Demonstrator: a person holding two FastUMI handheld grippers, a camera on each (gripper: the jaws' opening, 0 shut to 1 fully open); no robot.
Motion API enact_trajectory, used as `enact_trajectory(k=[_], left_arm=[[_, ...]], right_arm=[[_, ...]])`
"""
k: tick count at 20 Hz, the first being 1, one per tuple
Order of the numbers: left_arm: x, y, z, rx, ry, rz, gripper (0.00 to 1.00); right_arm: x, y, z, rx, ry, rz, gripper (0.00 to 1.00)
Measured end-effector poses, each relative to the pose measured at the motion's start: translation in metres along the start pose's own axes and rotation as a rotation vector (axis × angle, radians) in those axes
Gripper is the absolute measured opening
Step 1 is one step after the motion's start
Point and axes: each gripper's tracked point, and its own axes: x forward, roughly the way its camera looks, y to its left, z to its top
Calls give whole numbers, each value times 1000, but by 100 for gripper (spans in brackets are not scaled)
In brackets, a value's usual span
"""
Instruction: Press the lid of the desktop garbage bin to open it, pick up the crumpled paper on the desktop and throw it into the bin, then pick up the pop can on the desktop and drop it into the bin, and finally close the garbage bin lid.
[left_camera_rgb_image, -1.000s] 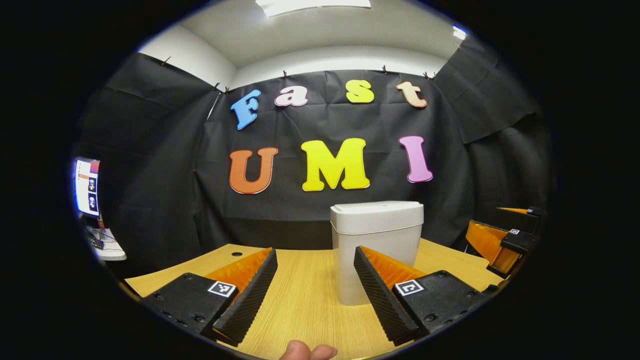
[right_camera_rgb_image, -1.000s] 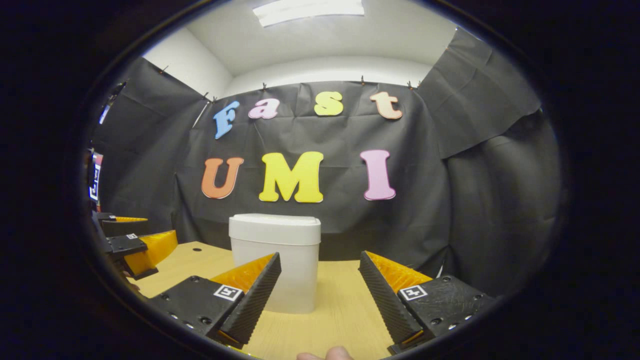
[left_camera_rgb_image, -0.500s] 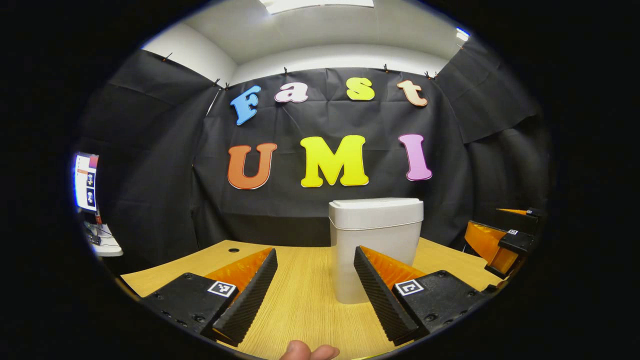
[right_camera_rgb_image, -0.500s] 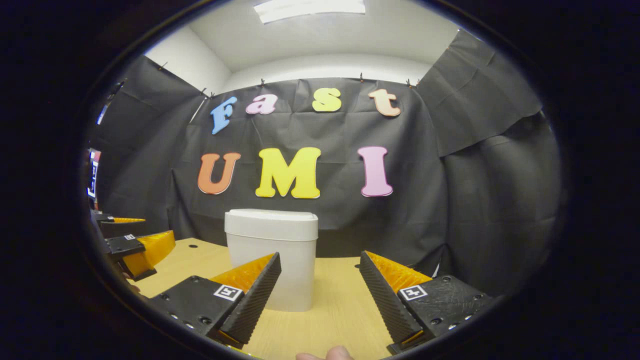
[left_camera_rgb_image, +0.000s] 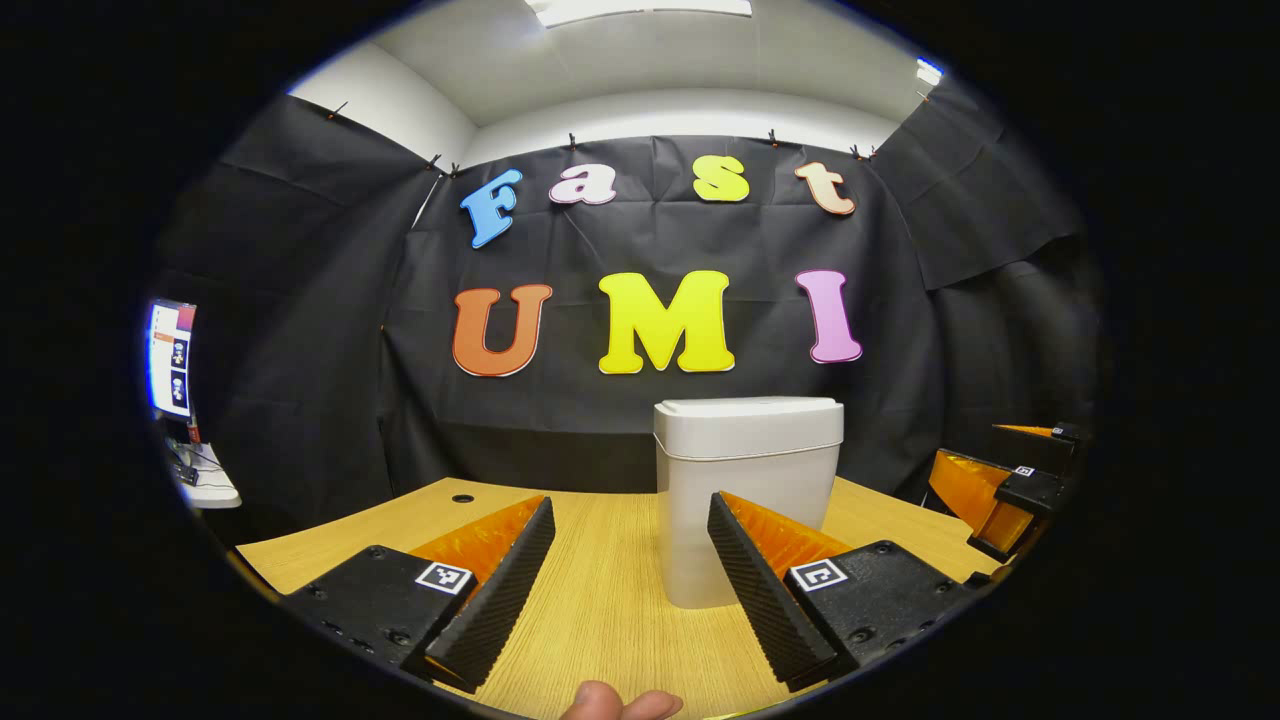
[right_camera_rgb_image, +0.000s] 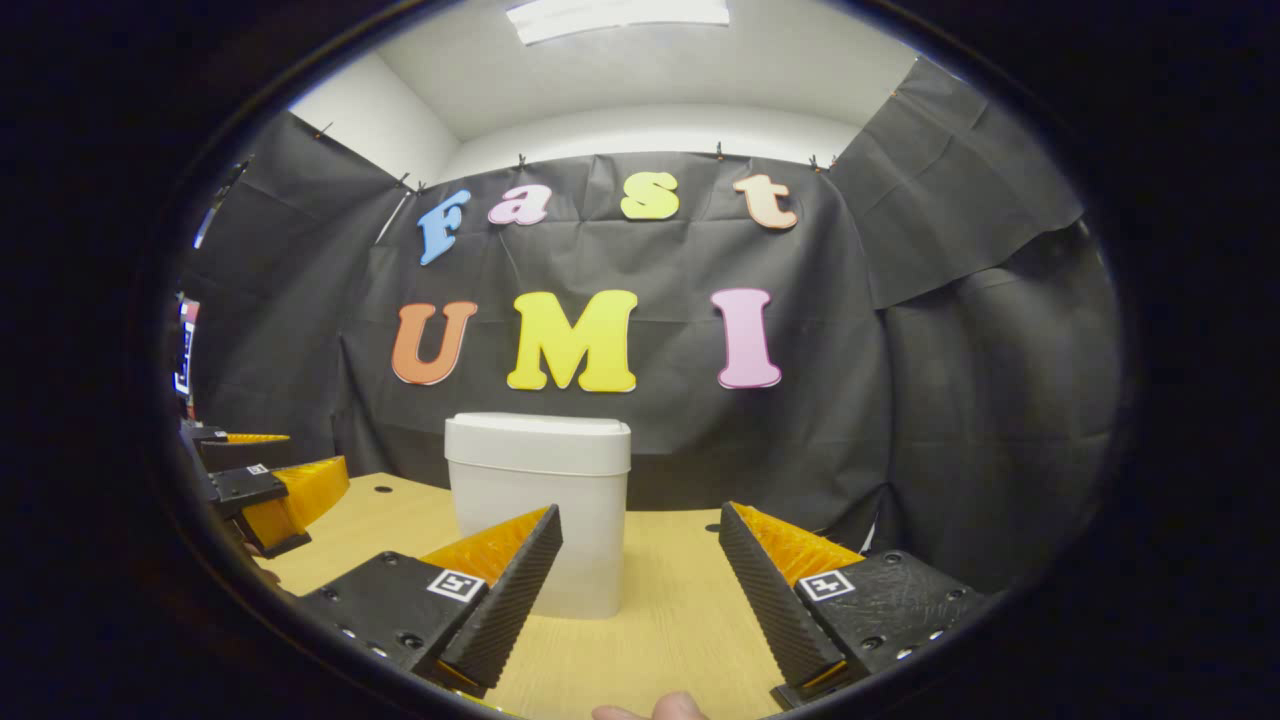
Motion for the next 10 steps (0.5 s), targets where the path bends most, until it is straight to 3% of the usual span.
enact_trajectory(k=[10], left_arm=[[-1,4,-2,-6,-1,1,99]], right_arm=[[0,2,1,6,-8,8,98]])
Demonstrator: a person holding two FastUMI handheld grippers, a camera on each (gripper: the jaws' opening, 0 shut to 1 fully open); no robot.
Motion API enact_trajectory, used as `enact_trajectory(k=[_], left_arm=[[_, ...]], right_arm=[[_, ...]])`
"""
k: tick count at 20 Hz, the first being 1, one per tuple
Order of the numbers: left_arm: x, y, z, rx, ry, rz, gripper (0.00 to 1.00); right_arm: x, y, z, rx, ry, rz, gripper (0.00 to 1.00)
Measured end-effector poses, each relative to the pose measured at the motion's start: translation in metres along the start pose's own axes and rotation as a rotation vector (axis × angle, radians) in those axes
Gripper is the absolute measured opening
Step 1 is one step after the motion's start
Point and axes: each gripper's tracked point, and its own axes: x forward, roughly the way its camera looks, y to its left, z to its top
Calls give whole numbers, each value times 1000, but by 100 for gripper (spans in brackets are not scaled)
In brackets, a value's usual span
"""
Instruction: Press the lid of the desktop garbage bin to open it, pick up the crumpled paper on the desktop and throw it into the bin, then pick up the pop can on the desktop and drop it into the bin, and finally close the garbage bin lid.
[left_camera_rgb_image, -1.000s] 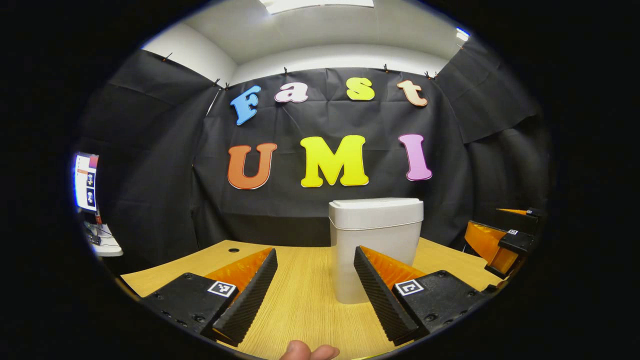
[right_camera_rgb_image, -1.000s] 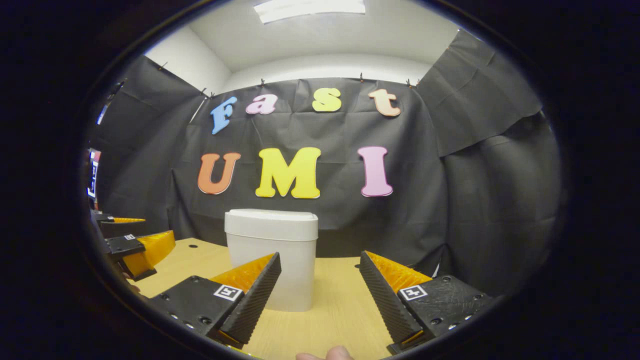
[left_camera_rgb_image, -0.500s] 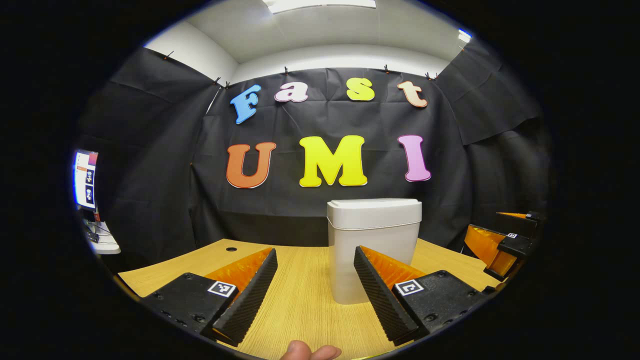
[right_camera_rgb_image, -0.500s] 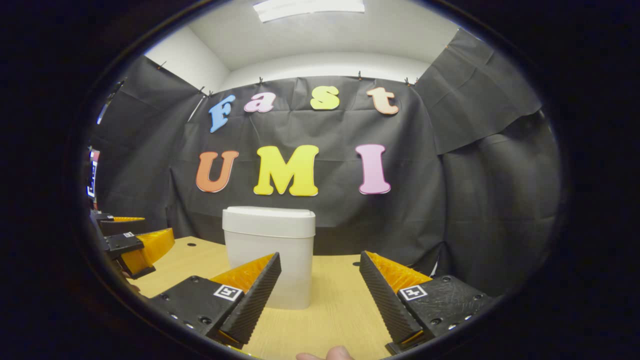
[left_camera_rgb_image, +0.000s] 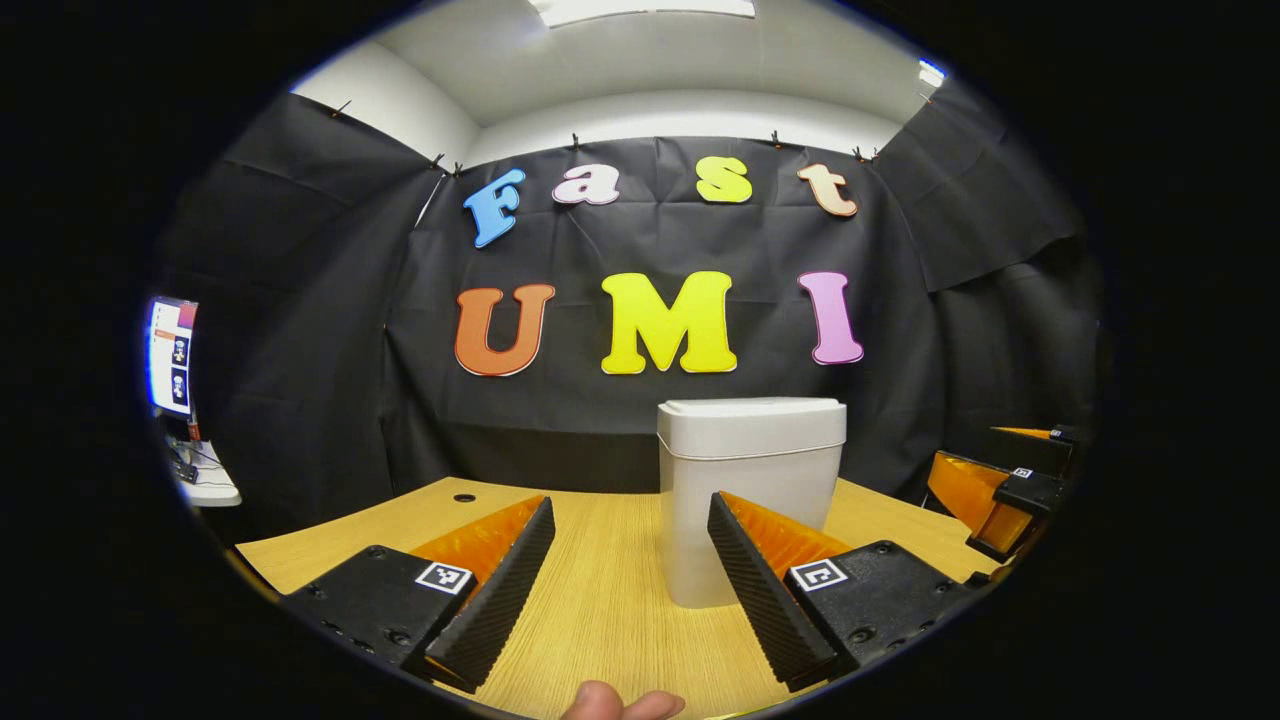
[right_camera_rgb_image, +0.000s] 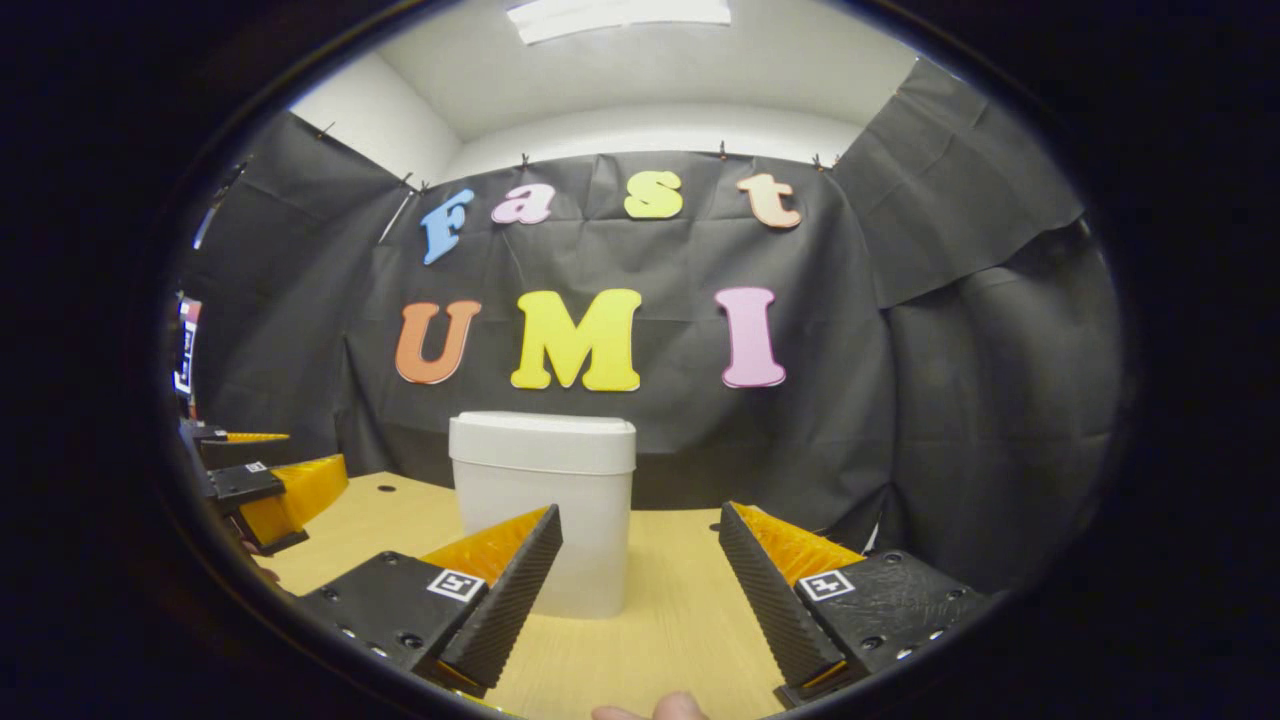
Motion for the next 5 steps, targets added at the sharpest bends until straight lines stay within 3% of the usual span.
enact_trajectory(k=[5], left_arm=[[-1,3,1,16,-4,7,99]], right_arm=[[1,4,-3,8,3,10,98]])
